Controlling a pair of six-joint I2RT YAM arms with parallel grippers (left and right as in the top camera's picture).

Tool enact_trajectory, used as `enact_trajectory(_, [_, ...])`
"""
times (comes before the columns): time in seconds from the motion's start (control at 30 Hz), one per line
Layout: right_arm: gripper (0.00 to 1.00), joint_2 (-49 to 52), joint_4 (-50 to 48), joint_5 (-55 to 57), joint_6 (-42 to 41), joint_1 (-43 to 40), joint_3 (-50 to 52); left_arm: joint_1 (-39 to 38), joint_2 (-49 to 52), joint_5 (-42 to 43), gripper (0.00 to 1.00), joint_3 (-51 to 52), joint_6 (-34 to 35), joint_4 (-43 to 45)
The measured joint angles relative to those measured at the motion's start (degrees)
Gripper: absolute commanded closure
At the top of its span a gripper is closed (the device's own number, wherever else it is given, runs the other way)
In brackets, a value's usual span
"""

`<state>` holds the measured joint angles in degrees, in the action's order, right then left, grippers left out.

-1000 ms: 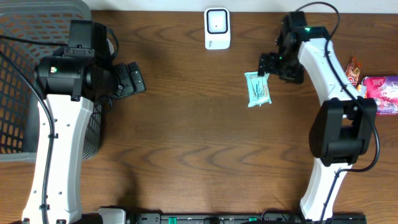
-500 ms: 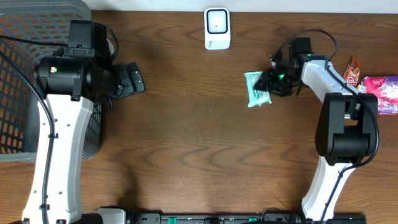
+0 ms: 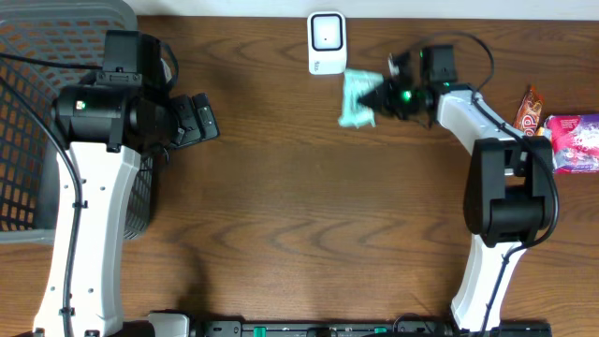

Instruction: Scan the item barcode

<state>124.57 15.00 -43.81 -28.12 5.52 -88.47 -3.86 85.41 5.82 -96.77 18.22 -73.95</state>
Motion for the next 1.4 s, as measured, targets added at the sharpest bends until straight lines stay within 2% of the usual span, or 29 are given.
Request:
enact_trajectory(0.13, [0.99,0.00,-11.26,0.26,-8.28,2.62,-5.49,0.00,0.00,-0.02,0.02,-0.02,0.00,0.02])
enact_trajectory(0.27, [0.99,-0.02,-20.31,5.62,-16.26,5.51,-7.19,0.00,0.00,-0.02,0.02,0.00,0.00,0.00])
enact_trajectory(0.47, [0.99,0.90,-26.47,14.03,-23.39,9.09,-7.39,0.02,0.00,-0.02,0.02,-0.02,0.00,0.00])
enact_trajectory(0.83, [0.99,9.97,-26.40,18.36,-26.56,7.72,-10.64,0.00,0.00,-0.02,0.02,-0.02,0.00,0.02])
enact_trajectory(1.17, [0.99,10.73,-26.75,15.78,-24.94,6.32,-13.27,0.00,0.00,0.00,0.02,0.00,0.00,0.00])
enact_trajectory(1.27, [0.99,10.69,-22.05,12.90,-22.58,5.14,-16.22,0.02,0.00,-0.02,0.02,-0.02,0.00,0.02])
enact_trajectory(1.4, [0.99,9.42,-7.26,11.82,-16.79,1.25,-18.91,0.00,0.00,-0.02,0.02,0.00,0.00,0.00])
